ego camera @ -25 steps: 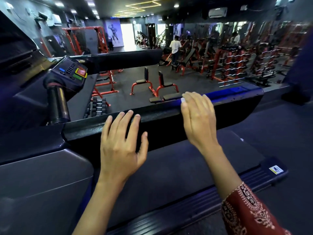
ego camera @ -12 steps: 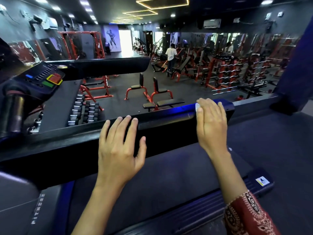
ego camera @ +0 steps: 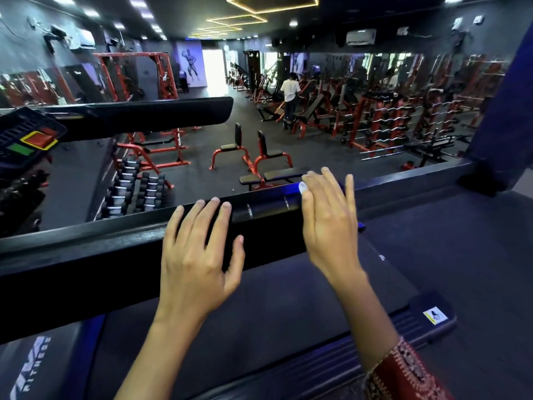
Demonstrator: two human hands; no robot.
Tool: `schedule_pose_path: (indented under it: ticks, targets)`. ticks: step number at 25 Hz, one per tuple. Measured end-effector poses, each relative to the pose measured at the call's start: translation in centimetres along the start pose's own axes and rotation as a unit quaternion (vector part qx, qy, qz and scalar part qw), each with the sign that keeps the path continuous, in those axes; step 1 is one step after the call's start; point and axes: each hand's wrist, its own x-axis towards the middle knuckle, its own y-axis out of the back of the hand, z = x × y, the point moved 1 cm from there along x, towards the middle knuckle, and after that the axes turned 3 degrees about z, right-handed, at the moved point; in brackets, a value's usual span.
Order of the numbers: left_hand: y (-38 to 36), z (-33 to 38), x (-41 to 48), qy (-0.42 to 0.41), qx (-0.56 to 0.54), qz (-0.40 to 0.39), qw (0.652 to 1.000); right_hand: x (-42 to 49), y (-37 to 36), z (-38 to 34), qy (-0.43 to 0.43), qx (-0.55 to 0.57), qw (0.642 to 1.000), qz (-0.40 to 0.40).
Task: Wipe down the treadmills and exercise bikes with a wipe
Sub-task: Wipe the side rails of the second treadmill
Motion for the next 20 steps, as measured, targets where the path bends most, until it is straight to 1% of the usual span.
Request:
schedule_pose_path:
  ticks: [1, 3, 4, 5, 6, 8, 9, 10, 11, 13, 14, 15, 16, 17, 18, 20]
  targets:
    - [-0.2, 0.4, 0.1, -0.001, 0.002, -0.003, 1.000, -0.2, -0.3, -1.2, 0.012, 0.018, 1.000, -0.004]
    - [-0.6, 1.1, 0.3, -0.008, 0.007, -0.007, 1.000, -1.3, -0.9, -3.7, 0.112, 0.071, 0.990, -0.036]
    - [-0.7, 1.3, 0.3, -0.013, 0.008, -0.008, 1.000, -1.5, -0.8, -3.9, 0.166, 0.078, 0.982, -0.051]
    - [-0.8, 1.5, 0.4, -0.016, 0.010, -0.009, 1.000, -1.2, -0.6, -2.9, 0.190, 0.065, 0.978, -0.053]
    - [-0.8, 1.5, 0.4, -0.018, 0.011, -0.010, 1.000, -0.6, -0.4, -1.2, 0.172, 0.050, 0.983, -0.042]
    - [-0.9, 1.8, 0.4, -0.017, 0.017, -0.010, 1.000, 0.6, 0.2, 2.6, 0.045, 0.046, 0.998, -0.004]
    - [-1.0, 2.0, 0.5, -0.016, 0.019, -0.010, 1.000, 1.0, 0.5, 3.5, -0.006, 0.046, 0.999, 0.008]
    - [-1.2, 2.3, 0.6, -0.016, 0.019, -0.011, 1.000, 1.0, 0.4, 3.3, -0.027, 0.038, 0.999, 0.011]
    - [-1.4, 2.6, 0.8, -0.017, 0.016, -0.013, 1.000, 1.0, 0.1, 2.0, -0.017, 0.029, 0.999, 0.008]
    - [-1.7, 3.0, 1.1, -0.019, 0.008, -0.017, 1.000, 0.4, -0.6, -1.0, 0.084, 0.049, 0.995, -0.017]
    - [-1.8, 3.1, 1.1, -0.020, 0.005, -0.019, 1.000, 0.1, -0.6, -1.7, 0.141, 0.067, 0.987, -0.029]
    - [-1.8, 3.2, 1.1, -0.020, 0.003, -0.021, 1.000, 0.4, -0.4, -1.5, 0.174, 0.075, 0.981, -0.038]
    - [-1.8, 3.2, 1.1, -0.021, 0.002, -0.022, 1.000, 1.0, -0.2, -0.4, 0.172, 0.075, 0.981, -0.035]
    - [-1.7, 3.2, 1.0, -0.022, 0.001, -0.025, 0.999, 1.5, -0.1, 1.0, 0.138, 0.072, 0.987, -0.028]
    - [-1.7, 3.1, 0.9, -0.024, 0.001, -0.029, 0.999, 1.7, -0.1, 2.4, 0.080, 0.074, 0.994, -0.017]
    - [-1.5, 3.0, 0.8, -0.028, 0.004, -0.040, 0.999, 1.2, -0.4, 3.5, -0.033, 0.082, 0.996, 0.016]
